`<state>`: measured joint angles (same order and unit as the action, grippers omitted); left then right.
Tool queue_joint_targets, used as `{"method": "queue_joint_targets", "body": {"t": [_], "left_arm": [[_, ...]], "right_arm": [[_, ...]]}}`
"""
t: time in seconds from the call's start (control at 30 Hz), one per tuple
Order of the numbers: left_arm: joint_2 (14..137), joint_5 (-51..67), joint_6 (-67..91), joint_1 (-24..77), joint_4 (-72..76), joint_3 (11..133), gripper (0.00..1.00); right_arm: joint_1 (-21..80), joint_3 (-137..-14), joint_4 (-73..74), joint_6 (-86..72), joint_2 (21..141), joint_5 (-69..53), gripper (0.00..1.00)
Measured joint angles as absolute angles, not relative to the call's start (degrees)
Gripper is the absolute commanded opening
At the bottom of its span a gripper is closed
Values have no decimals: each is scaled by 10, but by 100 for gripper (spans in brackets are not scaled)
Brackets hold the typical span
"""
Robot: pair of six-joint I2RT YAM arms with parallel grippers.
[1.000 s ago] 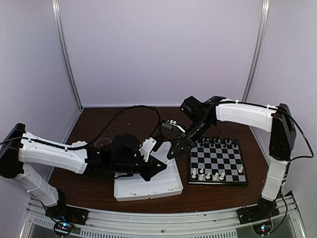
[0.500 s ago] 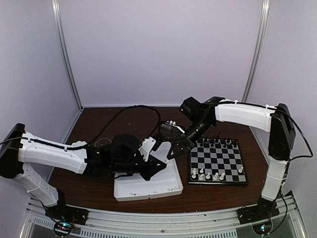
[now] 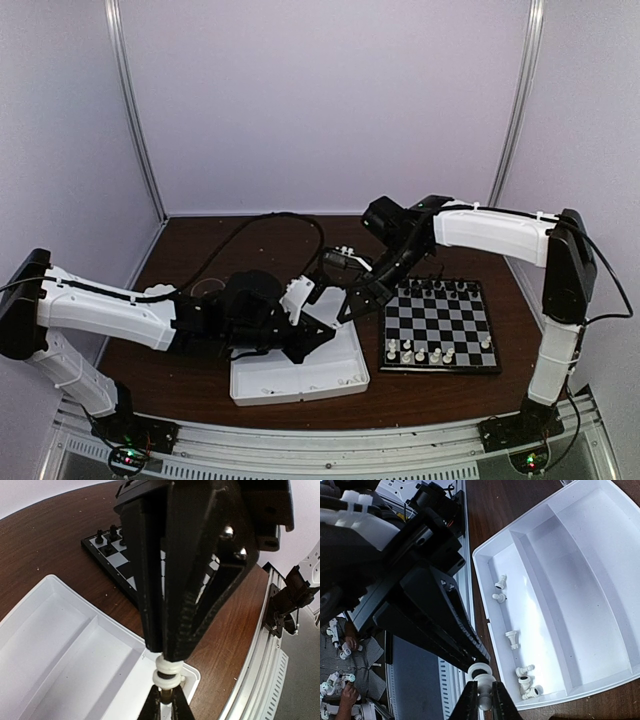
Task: Set up the chess pieces on the board
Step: Pass from the left arm to the right, then place the pawn at g2.
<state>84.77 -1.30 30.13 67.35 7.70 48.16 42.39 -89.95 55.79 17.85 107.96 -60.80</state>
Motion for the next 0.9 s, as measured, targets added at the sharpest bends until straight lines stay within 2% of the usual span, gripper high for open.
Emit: {"method": "queue_joint_targets", "body": {"t": [0.13,0.33,0.63,0.9], "left_arm": [[850,-13,301,674,77,482,2],[862,-11,301,674,76,482,2],[892,11,296,674,69,504,2],[902,22,293,675,61,522,2]], "right_arm": [[415,-891,562,192,1062,-580,9],[360,-850,582,243,964,-505,9],[194,-682,589,317,801,-361,9],[181,-546,581,362,718,-237,9]]}}
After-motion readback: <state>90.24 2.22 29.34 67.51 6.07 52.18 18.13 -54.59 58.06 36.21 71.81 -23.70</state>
